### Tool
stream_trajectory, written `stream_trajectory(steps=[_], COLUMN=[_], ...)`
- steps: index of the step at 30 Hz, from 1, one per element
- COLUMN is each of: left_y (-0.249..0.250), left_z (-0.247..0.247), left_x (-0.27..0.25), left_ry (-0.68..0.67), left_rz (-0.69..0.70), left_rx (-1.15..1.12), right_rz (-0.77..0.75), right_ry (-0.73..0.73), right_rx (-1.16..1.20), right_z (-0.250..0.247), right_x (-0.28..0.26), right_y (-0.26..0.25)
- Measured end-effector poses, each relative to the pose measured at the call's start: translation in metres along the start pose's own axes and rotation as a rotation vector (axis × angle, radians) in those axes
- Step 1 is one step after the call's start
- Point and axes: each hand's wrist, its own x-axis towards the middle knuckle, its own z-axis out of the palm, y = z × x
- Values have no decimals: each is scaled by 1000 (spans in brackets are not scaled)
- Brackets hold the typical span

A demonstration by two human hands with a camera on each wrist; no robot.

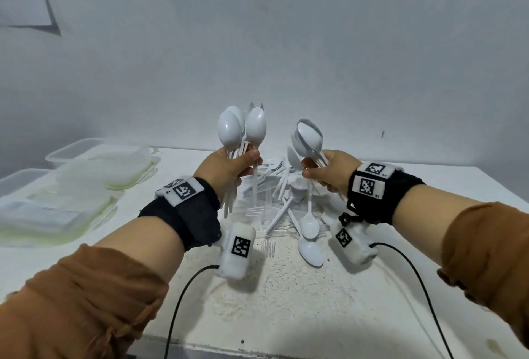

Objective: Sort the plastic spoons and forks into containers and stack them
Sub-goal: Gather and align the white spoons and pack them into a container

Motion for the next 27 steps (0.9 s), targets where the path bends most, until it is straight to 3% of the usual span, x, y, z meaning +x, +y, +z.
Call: stream_trajectory(steps=[5,10,14,27], left_y=[1,-4,-13,-14], left_z=[-1,-3,-7,-21], left_x=[-6,-17,-27,-48], left_ry=[8,-18,-55,-63], left_rz=[-14,-42,-69,-96], left_rx=[-114,-185,-235,-339], right_rz=[-21,-50,-63,-46], right_ry=[98,1,-61,4], right_rx=[456,644,671,669], right_z=[1,22,49,86], right_x=[-1,-16,-32,-48], right_y=[-19,-35,-43,-58])
